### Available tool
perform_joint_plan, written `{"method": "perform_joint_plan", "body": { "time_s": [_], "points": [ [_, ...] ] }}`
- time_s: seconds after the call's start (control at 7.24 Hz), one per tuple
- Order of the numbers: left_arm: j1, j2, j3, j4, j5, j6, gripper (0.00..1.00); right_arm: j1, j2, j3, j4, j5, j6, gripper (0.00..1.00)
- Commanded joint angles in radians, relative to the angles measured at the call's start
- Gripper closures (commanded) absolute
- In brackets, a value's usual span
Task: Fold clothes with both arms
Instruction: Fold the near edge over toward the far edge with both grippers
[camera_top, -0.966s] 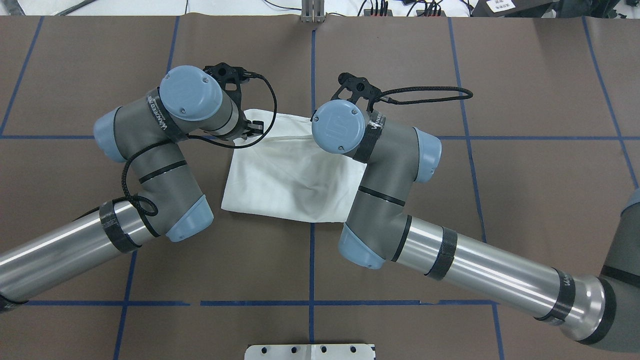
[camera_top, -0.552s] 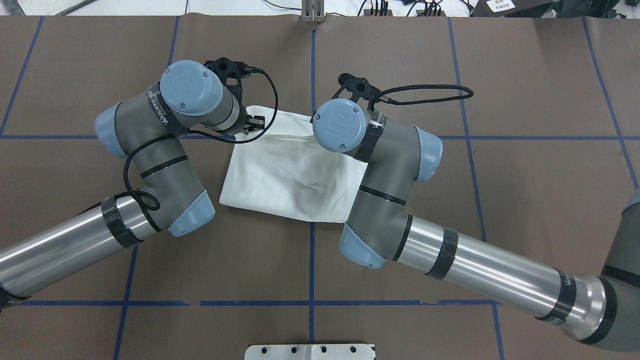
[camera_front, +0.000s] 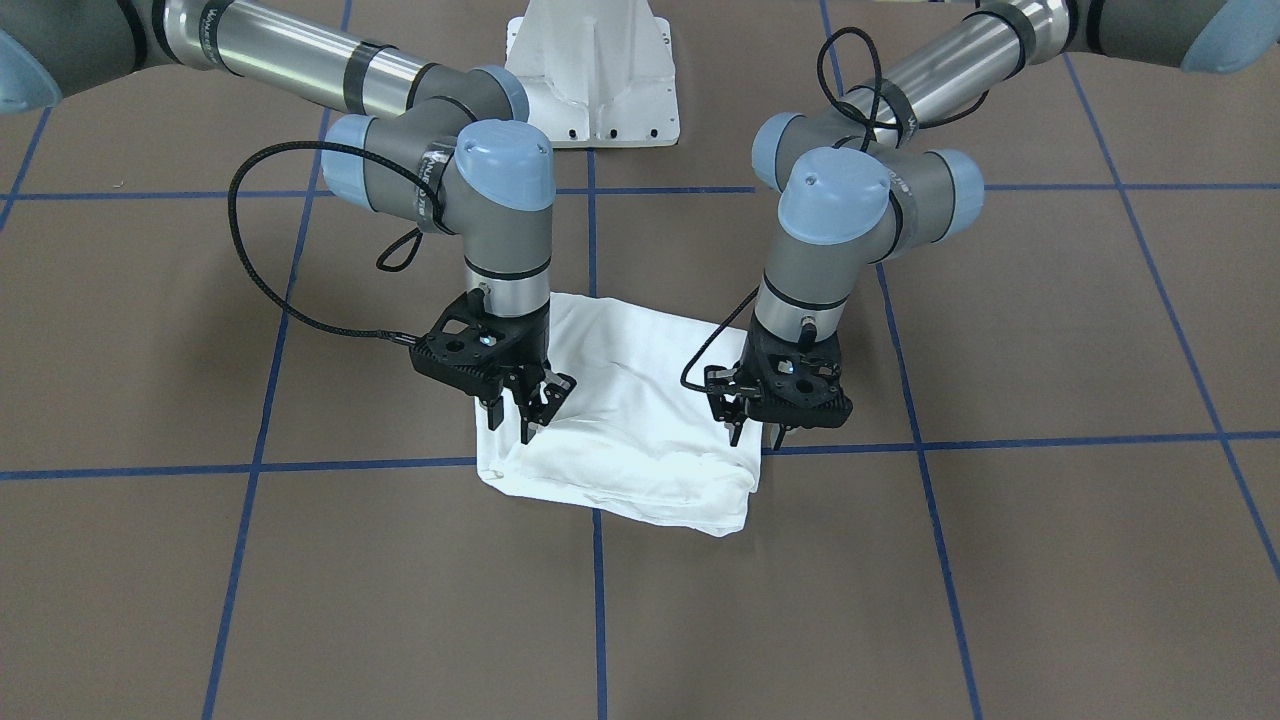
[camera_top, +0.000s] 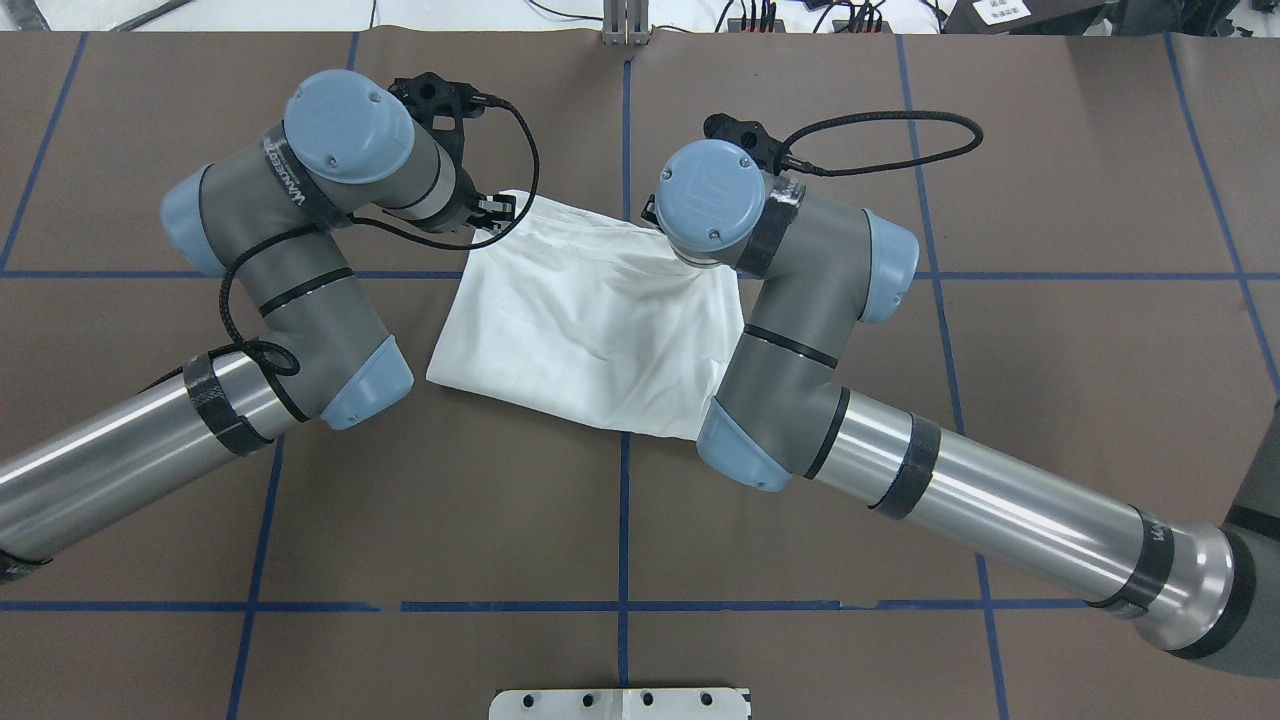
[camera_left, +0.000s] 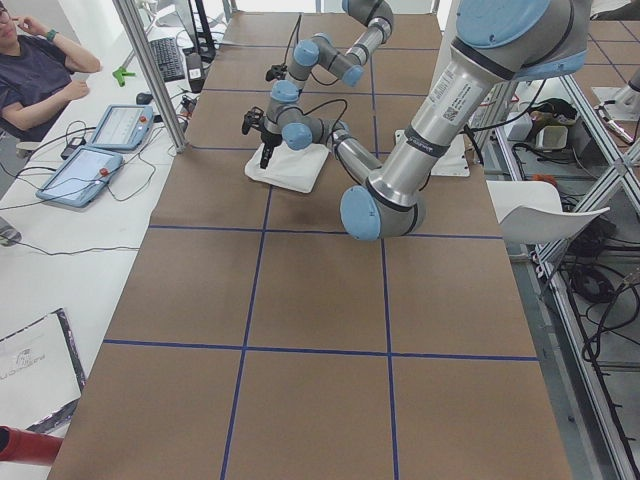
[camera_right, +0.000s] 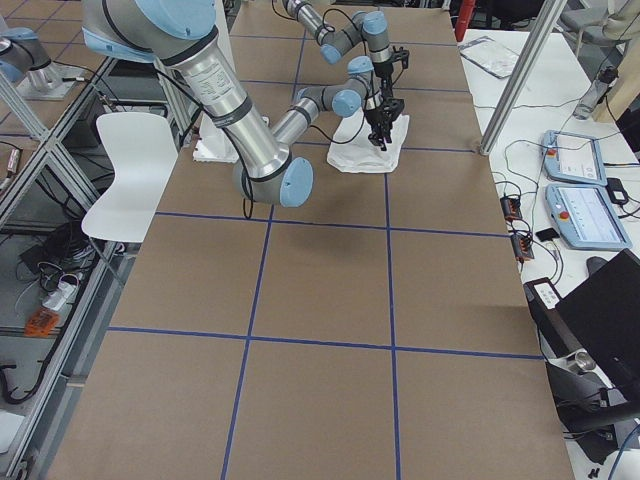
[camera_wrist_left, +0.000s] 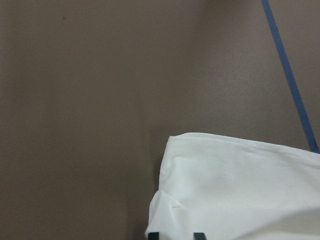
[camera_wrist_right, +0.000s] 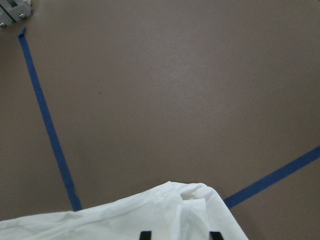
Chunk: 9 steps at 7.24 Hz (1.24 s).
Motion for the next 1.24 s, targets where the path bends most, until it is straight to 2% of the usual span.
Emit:
{"method": "perform_joint_plan", "body": {
  "time_s": [0.0, 0.14, 0.41, 0.55, 0.69, 0.83, 0.97, 1.1],
  "points": [
    [-0.012, 0.01, -0.004, 0.0, -0.072, 0.041, 0.0, 0.05, -0.047, 0.058, -0.02, 0.102, -0.084, 0.0],
    [0.008, 0.022, 0.006, -0.003, -0.072, 0.039, 0.0, 0.051, -0.067, 0.082, -0.02, 0.103, -0.11, 0.0],
    [0.02, 0.025, -0.002, -0.007, -0.075, 0.066, 0.0, 0.043, -0.047, 0.07, -0.006, 0.092, -0.112, 0.0],
    [0.007, 0.027, -0.004, -0.017, -0.082, 0.158, 0.0, 0.039, -0.001, 0.012, 0.02, 0.08, -0.115, 0.0],
    [-0.027, 0.027, -0.004, -0.014, -0.094, 0.197, 0.0, 0.019, 0.06, -0.108, 0.102, 0.051, -0.113, 0.0],
    [-0.065, 0.038, -0.004, -0.017, -0.176, 0.246, 0.0, 0.002, 0.071, -0.161, 0.156, 0.026, -0.113, 0.0],
    [-0.101, 0.053, -0.004, -0.018, -0.222, 0.304, 0.0, -0.016, 0.07, -0.166, 0.158, 0.011, -0.118, 0.02],
    [-0.125, 0.056, -0.004, -0.017, -0.247, 0.319, 0.0, -0.024, 0.076, -0.166, 0.158, 0.001, -0.119, 0.08]
  ]
}}
